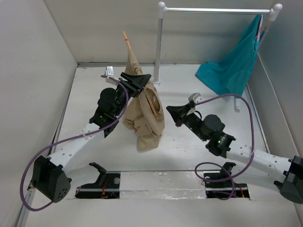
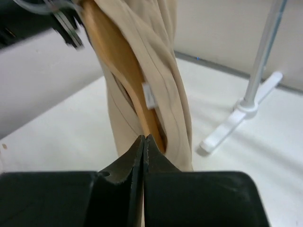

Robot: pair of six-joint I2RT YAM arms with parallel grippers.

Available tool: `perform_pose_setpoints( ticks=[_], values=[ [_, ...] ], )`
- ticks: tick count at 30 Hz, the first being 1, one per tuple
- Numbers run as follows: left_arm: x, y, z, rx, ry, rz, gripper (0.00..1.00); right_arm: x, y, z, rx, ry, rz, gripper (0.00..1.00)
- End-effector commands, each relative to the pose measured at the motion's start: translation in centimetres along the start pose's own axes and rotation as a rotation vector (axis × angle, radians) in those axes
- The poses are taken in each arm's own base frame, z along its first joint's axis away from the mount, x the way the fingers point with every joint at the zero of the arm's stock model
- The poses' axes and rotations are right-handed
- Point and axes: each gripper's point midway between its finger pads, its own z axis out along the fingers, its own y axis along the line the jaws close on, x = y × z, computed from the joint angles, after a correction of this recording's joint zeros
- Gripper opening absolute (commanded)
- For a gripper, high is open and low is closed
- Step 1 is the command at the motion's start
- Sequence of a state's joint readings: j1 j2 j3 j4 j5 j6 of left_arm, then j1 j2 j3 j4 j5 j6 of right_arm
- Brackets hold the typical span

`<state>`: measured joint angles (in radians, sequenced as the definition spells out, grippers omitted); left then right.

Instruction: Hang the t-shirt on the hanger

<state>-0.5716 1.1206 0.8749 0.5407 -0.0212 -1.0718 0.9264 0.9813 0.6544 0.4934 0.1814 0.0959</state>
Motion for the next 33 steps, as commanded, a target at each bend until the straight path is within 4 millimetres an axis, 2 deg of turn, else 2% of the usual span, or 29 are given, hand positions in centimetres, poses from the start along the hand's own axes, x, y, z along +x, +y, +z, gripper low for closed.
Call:
perform_pose_setpoints(
  ticks=[1, 3, 4, 5, 7, 8, 9, 10, 13, 17, 18, 21, 24, 25, 26, 27, 28, 30, 32, 33],
  values=[
    [-1.6, -5.3, -1.2, 0.199, -0.005, -0.051, 0.00, 5.1, -1.8, -1.8, 0.025, 0.109, 0.061, 0.00],
    [-1.3, -5.9, -1.5, 0.217, 0.017, -0.059, 0.00, 6.2, -2.1, -1.9, 0.008, 0.097, 0.102, 0.00],
    [-1.3, -6.1, -1.7, 0.226, 0.020, -0.062, 0.00, 8.7, -3.3, -2.1, 0.033, 0.138, 0.103, 0.01],
    [-1.3, -6.2, -1.7, 0.229, 0.023, -0.067, 0.00, 8.7, -3.4, -1.7, 0.013, 0.118, 0.105, 0.10],
    [-1.3, -6.6, -1.9, 0.231, 0.034, -0.069, 0.00, 10.0, -4.2, -1.4, -0.003, 0.146, 0.101, 0.27],
    [-1.3, -6.8, -1.9, 0.233, 0.036, -0.066, 0.00, 10.7, -4.1, -1.1, -0.025, 0.158, 0.100, 0.39],
    [-1.4, -6.9, -2.0, 0.232, 0.037, -0.060, 0.00, 11.1, -3.5, -1.0, -0.064, 0.170, 0.090, 0.46],
    [-1.4, -7.1, -2.2, 0.233, 0.037, -0.061, 0.00, 11.4, -3.9, -0.9, -0.058, 0.175, 0.077, 0.53],
    [-1.6, -7.3, -2.4, 0.230, 0.036, -0.051, 0.00, 12.5, -4.1, -0.9, -0.061, 0.216, 0.056, 0.59],
    [-1.5, -7.3, -2.8, 0.241, 0.035, -0.059, 0.00, 12.5, -4.4, -0.1, -0.055, 0.215, 0.054, 0.60],
    [-1.5, -7.5, -2.8, 0.245, 0.040, -0.060, 0.00, 13.0, -4.4, 0.2, -0.055, 0.229, 0.054, 0.60],
    [-1.3, -7.5, -2.7, 0.242, 0.053, -0.059, 0.00, 12.4, -4.4, 1.5, -0.074, 0.210, 0.039, 0.57],
    [-1.3, -7.5, -2.8, 0.243, 0.053, -0.062, 0.00, 11.9, -4.4, 2.4, -0.076, 0.194, 0.031, 0.45],
    [-1.3, -7.5, -2.7, 0.238, 0.053, -0.060, 0.00, 11.7, -4.7, 2.5, -0.072, 0.189, 0.032, 0.36],
    [-1.4, -7.5, -2.8, 0.239, 0.049, -0.055, 0.00, 11.7, -4.6, 2.5, -0.078, 0.190, 0.035, 0.13],
    [-1.5, -7.4, -2.8, 0.238, 0.043, -0.054, 0.00, 11.9, -4.7, 2.4, -0.069, 0.200, 0.044, 0.05],
    [-1.7, -7.6, -2.9, 0.242, 0.036, -0.055, 0.00, 12.3, -3.8, 2.2, -0.084, 0.213, 0.049, 0.00],
    [-2.2, -7.9, -2.8, 0.246, 0.027, -0.042, 0.00, 13.5, -4.0, 1.3, -0.045, 0.241, 0.060, 0.00],
    [-2.7, -8.6, -2.8, 0.266, 0.023, -0.042, 0.00, 14.4, -3.1, 0.7, -0.049, 0.256, 0.087, 0.00],
    [-2.9, -8.7, -2.8, 0.273, 0.025, -0.040, 0.00, 15.2, -3.5, 0.2, -0.007, 0.273, 0.085, 0.00]
  ],
)
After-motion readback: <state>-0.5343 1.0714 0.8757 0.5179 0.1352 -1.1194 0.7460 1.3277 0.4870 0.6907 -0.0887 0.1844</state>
